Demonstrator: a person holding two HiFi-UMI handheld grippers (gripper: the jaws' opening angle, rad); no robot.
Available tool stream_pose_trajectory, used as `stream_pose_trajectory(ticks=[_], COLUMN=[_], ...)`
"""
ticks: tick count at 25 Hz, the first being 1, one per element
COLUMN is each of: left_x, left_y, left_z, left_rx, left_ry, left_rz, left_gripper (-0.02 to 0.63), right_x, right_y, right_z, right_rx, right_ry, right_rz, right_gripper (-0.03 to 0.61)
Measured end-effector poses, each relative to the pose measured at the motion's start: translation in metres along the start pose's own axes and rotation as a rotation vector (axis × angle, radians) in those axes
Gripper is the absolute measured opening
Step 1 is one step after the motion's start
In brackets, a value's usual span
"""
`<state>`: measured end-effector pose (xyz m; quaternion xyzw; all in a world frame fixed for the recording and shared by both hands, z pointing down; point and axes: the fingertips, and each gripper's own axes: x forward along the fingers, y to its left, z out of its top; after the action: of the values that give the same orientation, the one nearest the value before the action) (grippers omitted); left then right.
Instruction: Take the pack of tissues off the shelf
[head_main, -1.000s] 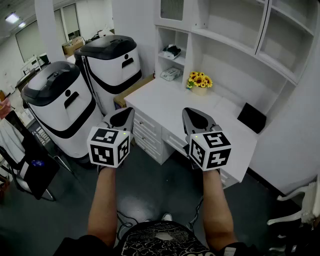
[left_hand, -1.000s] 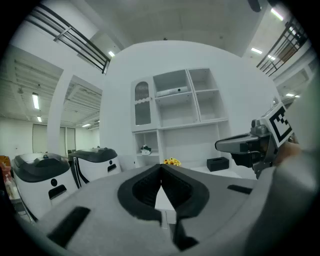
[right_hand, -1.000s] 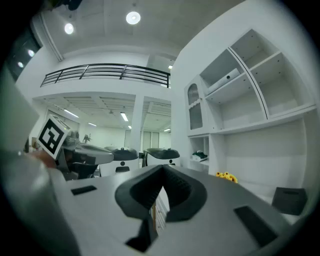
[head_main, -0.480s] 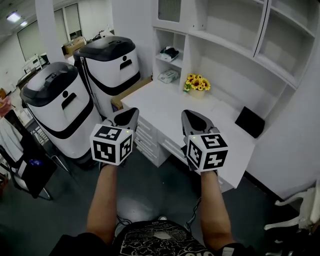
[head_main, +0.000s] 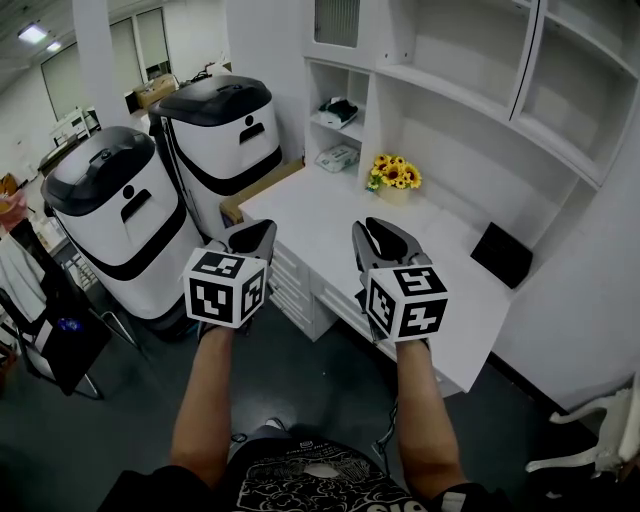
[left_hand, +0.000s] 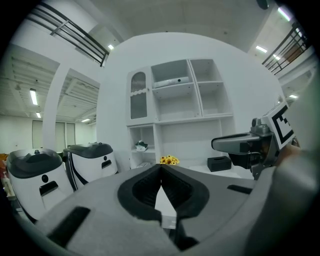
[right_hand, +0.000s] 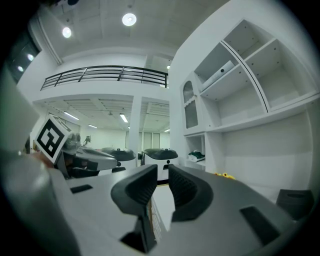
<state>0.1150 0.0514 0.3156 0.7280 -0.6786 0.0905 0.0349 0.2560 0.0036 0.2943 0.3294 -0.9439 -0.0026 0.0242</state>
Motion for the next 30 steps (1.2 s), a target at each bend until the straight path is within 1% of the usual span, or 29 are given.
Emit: stream_pose_trajectory(ticks=[2, 4, 8, 12, 15, 18, 22, 25, 30], left_x=[0.006, 0.013, 0.029, 0.054, 0.076, 0.099, 0.123, 0.136, 0.150], left_y=[0.002, 0.006, 0.014, 0.030, 0.046, 0.069, 0.110, 0.140, 0.186], left_z=[0.003, 0.004, 0.003, -0.003, -0.001, 0.003, 0.009, 0.013, 0.017], left_rx=[0.006, 0.003, -0.004, -0.001, -0.001, 0.011, 0.007, 0.010, 0.024], left_ry=[-0.004, -0.010, -0.015, 0.000, -0.008, -0.012, -0.010, -0.018, -0.018], left_rz=[0.002, 0.002, -0.010, -0.031, -0.065, -0.097, -0.132, -0.151, -0.175], left_gripper=[0.006, 0.006, 0.006, 0.006, 0.006, 0.006, 0.006, 0.006, 0.006], right_x=[0.007, 0.014, 0.030, 0.052, 0.075, 0.103, 0.146, 0.175, 0.218], right_y=[-0.002, -0.003, -0.008, -0.015, -0.020, -0.024, -0.019, -0.012, -0.005], right_z=[0.001, 0.001, -0.004, -0.011, -0.014, -0.011, -0.006, -0.001, 0.010], right_rx=[0.001, -0.003, -0.004, 0.000, -0.004, -0.002, -0.004, -0.004, 0.009], right_ry=[-0.004, -0.004, 0.005, 0.015, 0.028, 0.031, 0.048, 0.054, 0.043], right_rz=[0.008, 0.013, 0.009, -0.012, -0.040, -0.077, -0.105, -0.129, -0.181], right_gripper=[0.084, 0.113, 0.123, 0.137, 0.153, 0.164, 0.182, 0.184, 0.206])
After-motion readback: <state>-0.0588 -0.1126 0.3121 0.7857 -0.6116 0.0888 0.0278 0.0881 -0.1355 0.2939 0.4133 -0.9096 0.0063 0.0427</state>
